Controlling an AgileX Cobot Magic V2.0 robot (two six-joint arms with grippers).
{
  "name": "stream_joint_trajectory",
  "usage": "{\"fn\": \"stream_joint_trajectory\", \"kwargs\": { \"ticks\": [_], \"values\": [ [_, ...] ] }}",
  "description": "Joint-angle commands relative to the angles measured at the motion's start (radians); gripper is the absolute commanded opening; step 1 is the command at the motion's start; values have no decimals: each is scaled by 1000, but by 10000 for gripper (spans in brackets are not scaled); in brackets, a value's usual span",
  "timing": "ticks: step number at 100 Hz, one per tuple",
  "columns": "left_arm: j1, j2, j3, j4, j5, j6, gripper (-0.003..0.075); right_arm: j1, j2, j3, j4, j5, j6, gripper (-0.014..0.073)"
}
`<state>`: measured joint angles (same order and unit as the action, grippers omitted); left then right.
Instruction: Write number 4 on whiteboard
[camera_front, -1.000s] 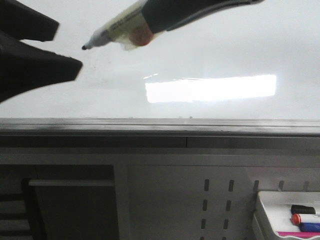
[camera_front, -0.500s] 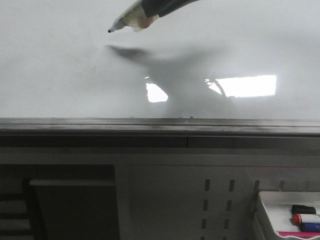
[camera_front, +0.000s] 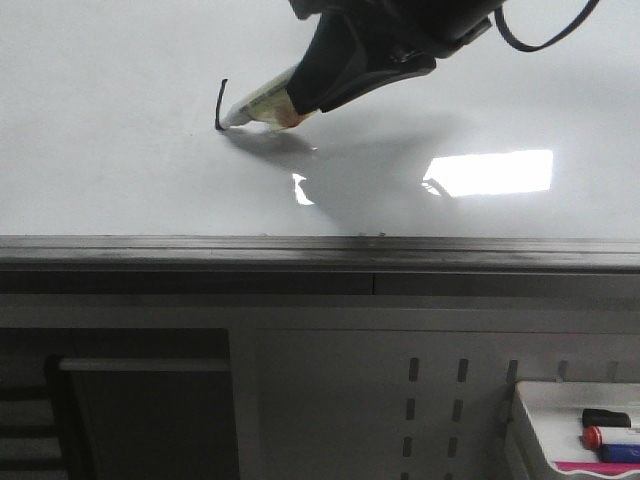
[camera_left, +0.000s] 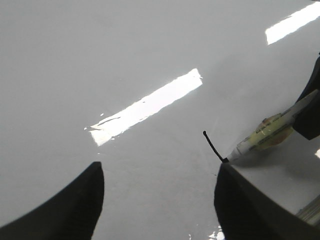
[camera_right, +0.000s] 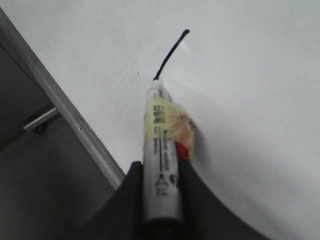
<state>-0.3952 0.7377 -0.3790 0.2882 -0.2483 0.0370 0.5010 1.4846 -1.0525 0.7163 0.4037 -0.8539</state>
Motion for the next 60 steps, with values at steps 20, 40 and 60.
{"fn": "stream_joint_trajectory", "kwargs": {
  "ticks": [20, 40, 60],
  "values": [
    [1, -4, -25, -17, -76, -8, 440, -126, -148, 49, -23, -11, -5, -64],
    [1, -4, -25, -17, -77, -8, 440, -97, -166, -31, -16, 42, -5, -64],
    [1, -4, -25, -17, -77, -8, 440, -86, -125, -141, -16, 30, -5, -64]
  ]
}}
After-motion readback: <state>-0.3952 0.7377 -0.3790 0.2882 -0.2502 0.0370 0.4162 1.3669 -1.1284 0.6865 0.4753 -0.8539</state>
